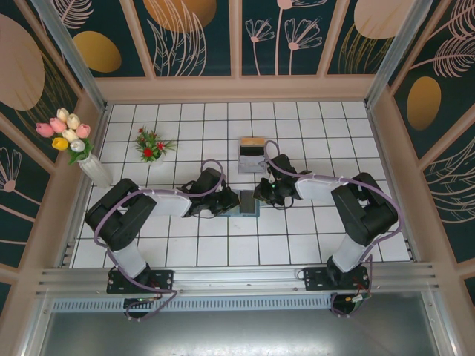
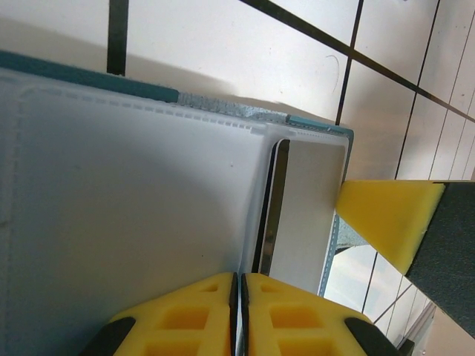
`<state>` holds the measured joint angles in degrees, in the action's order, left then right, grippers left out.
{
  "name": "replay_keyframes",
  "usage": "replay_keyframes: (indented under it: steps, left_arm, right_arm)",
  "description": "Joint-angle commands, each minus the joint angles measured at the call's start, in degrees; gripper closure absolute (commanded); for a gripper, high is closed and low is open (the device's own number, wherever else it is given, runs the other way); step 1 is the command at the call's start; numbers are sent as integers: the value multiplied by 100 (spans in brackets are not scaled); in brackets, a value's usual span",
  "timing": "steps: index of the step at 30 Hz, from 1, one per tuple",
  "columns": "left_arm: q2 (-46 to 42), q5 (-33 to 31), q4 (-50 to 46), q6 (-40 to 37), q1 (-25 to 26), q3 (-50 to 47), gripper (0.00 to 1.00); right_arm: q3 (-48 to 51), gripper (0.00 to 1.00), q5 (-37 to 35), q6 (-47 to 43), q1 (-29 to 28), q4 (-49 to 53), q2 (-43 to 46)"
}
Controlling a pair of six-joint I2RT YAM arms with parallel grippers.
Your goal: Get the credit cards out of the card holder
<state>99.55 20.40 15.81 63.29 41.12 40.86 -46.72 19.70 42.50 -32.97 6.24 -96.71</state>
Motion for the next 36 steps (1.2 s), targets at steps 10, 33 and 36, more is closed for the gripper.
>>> replay_keyframes:
  steps: [10, 33, 36]
  left_arm:
    - [-306, -310, 82, -136, -26, -129, 84]
    - [223, 293, 519, -161, -29, -61, 90]
    - [234, 324, 563, -163, -30, -52, 87]
  right_arm:
    - [84, 80, 16, -97, -46, 214, -265]
    - [94, 80, 35, -104, -43, 204, -293]
    - [106, 80, 68, -109, -52, 174, -294]
